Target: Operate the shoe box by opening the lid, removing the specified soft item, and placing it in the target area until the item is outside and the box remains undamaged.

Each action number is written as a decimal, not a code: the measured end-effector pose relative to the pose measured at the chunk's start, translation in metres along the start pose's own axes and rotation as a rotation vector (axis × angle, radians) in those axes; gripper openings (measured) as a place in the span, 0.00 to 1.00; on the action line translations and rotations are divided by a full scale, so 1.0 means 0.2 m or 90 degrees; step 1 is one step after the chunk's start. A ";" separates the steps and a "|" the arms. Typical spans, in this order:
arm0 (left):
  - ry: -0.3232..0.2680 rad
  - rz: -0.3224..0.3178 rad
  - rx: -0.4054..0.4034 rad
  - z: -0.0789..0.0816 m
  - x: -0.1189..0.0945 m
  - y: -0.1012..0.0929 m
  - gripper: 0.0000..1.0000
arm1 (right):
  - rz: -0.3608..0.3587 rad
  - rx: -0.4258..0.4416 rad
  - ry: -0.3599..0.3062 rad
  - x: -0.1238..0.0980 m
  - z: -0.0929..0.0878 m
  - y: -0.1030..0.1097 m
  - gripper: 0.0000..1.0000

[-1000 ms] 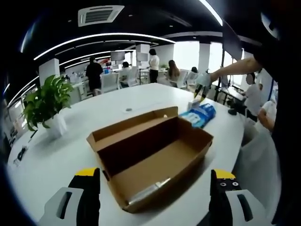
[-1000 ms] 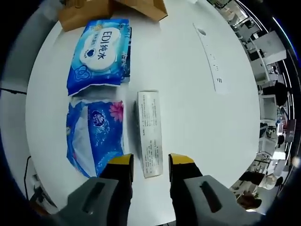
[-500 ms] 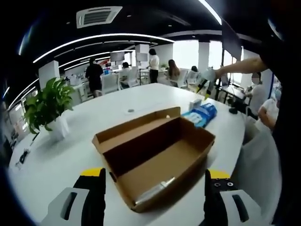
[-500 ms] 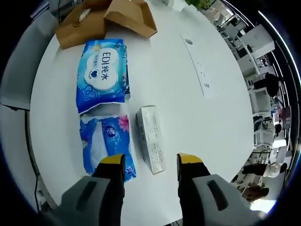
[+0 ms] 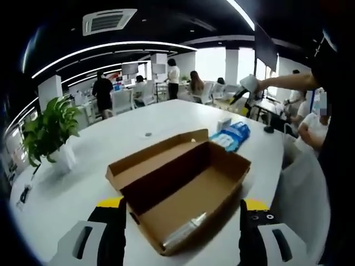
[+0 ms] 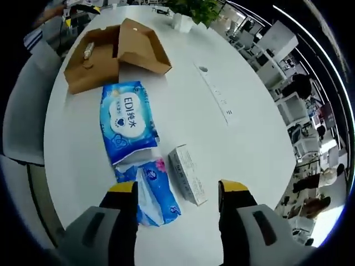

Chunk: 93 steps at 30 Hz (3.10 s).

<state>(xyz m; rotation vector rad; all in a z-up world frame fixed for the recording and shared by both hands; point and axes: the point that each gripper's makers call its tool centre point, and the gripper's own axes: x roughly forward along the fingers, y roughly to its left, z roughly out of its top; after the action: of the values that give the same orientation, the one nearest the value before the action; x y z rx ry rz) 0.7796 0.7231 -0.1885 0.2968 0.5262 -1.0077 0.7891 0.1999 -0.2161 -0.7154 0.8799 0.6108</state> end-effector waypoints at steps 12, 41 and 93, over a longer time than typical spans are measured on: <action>0.048 -0.022 0.074 0.07 0.06 -0.03 0.77 | -0.020 0.064 -0.076 -0.13 0.11 0.20 0.67; 0.205 -0.138 0.162 -0.09 0.26 0.01 0.69 | -0.062 0.225 -0.201 -0.33 0.27 0.70 0.87; 0.508 -0.380 0.435 -0.48 0.50 -0.02 0.66 | -0.024 0.316 -0.207 -0.34 0.25 1.03 0.95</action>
<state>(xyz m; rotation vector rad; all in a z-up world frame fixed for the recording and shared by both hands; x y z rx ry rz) 0.7924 0.6943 -0.3243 1.2360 1.0136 -1.6395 0.6286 0.3520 -0.1977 -0.1761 0.6739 0.4332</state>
